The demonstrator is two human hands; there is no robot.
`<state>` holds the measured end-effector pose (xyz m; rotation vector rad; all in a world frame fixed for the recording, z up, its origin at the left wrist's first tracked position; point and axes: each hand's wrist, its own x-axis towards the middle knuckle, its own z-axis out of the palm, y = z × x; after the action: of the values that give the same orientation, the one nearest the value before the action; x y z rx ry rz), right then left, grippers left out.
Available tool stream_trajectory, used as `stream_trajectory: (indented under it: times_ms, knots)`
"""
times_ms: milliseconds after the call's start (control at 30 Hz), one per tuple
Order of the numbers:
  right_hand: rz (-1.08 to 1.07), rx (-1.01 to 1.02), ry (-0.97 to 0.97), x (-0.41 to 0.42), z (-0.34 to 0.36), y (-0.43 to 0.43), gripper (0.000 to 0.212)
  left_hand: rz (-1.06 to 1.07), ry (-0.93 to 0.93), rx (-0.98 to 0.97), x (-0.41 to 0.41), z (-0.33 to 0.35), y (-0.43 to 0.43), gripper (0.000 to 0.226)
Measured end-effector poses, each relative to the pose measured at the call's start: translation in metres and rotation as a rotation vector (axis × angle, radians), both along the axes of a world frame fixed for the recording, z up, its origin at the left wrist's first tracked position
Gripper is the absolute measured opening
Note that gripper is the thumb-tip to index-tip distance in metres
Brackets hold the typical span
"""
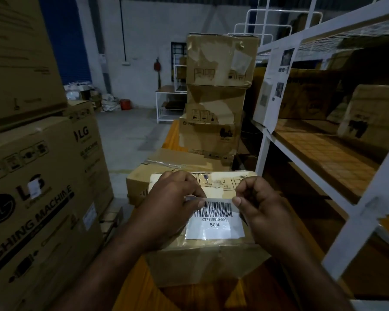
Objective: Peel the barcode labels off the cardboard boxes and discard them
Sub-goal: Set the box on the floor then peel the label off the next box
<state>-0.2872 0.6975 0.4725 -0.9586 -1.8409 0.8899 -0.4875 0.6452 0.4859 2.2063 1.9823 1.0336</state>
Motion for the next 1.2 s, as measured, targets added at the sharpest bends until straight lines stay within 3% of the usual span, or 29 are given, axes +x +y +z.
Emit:
stream_trajectory:
  times_ms: [100,300,433,533,633,767,933,1200]
  knots:
    - [-0.017,0.003,0.029,0.002,0.001,0.000,0.022,0.000,-0.009,0.044,0.001,-0.003,-0.001,0.008]
    - [-0.047,0.117,-0.132,0.006,0.004,0.001,0.037,-0.014,0.003,0.051,0.001,-0.002,-0.002,0.006]
    - [-0.039,0.201,-0.333,0.008,0.010,0.006,0.009,-0.049,-0.003,-0.099,0.000,0.009,0.001,0.006]
    - [-0.054,0.219,-0.382,0.005,0.008,0.008,0.007,-0.093,-0.081,-0.210,-0.004,0.024,0.003,0.013]
    - [-0.036,0.215,-0.306,0.005,0.005,0.008,0.009,-0.118,0.060,-0.283,-0.017,0.040,0.003,0.022]
    - [-0.018,0.200,-0.266,0.006,0.003,0.009,0.016,-0.119,0.194,-0.313,-0.026,0.046,0.001,0.004]
    - [-0.031,0.147,-0.238,0.003,0.005,0.017,0.011,-0.130,-0.079,-0.342,-0.023,0.038,0.001,0.012]
    - [-0.014,0.160,-0.189,0.003,0.001,0.029,0.014,-0.144,-0.304,-0.393,-0.022,0.036,0.002,0.015]
